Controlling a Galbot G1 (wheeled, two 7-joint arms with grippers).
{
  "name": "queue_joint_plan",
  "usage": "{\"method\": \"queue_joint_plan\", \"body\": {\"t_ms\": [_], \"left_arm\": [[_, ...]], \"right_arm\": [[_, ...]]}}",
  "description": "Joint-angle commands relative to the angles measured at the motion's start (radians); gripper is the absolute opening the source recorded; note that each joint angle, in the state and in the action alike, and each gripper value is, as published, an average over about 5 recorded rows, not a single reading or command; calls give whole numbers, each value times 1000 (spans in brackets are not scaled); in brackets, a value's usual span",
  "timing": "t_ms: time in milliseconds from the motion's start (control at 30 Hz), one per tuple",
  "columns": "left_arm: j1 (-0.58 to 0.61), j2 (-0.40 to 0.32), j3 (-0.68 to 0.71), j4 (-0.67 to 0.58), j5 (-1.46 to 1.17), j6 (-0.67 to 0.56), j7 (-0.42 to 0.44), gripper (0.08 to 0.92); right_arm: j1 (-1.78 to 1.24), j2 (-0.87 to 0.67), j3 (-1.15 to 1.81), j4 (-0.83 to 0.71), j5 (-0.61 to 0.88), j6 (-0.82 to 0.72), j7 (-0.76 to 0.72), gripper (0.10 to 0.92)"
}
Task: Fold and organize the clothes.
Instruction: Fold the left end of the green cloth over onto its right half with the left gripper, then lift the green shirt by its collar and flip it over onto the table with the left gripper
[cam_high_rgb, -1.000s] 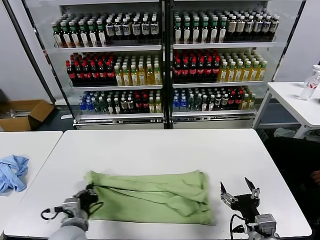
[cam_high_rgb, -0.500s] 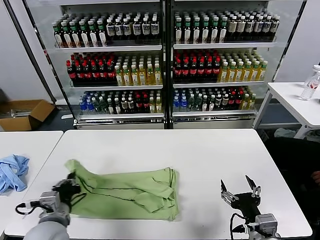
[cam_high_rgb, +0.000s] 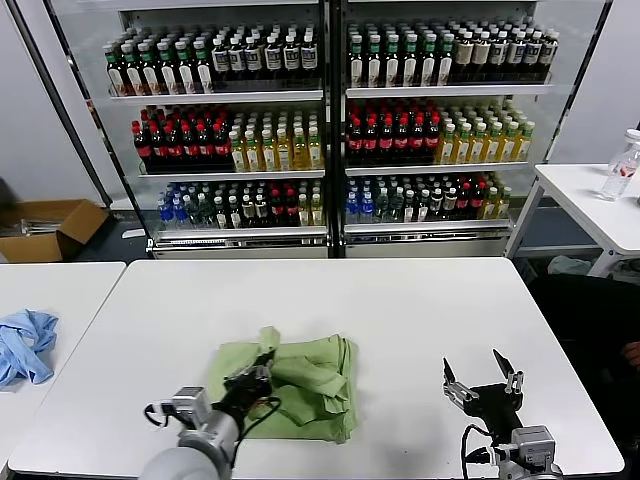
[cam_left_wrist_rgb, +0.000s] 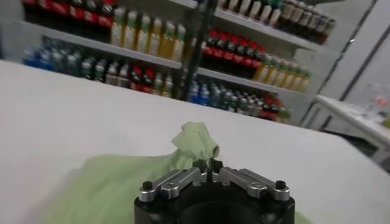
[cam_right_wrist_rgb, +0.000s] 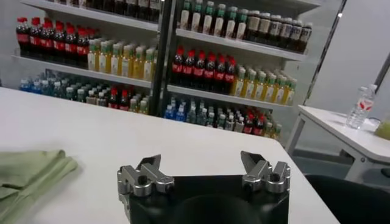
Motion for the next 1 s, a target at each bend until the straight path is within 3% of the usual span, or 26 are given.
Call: {"method": "queue_joint_plan", "body": {"t_ms": [33, 300, 467, 633, 833, 1000], "left_arm": [[-90, -152, 147, 114, -37, 2, 25, 89], [-120, -218, 168, 161, 7, 1, 25, 95], [-98, -249, 193, 113, 14, -30, 56, 200], [-38, -136, 111, 9, 180, -115, 134, 347], [51, 42, -172, 97, 313, -109, 150, 512], [81, 61, -228, 172, 314, -63, 111, 651]], "right_arm": [[5, -1, 2, -13, 0, 1, 1, 823], [3, 2, 1, -15, -1, 4, 1, 823], [9, 1, -2, -7, -1, -1, 1, 822], [8, 0, 1, 0, 0, 1, -1, 823], [16, 8, -10, -3, -1, 3, -2, 822], [21, 14, -20, -8, -6, 3, -2, 823]]}}
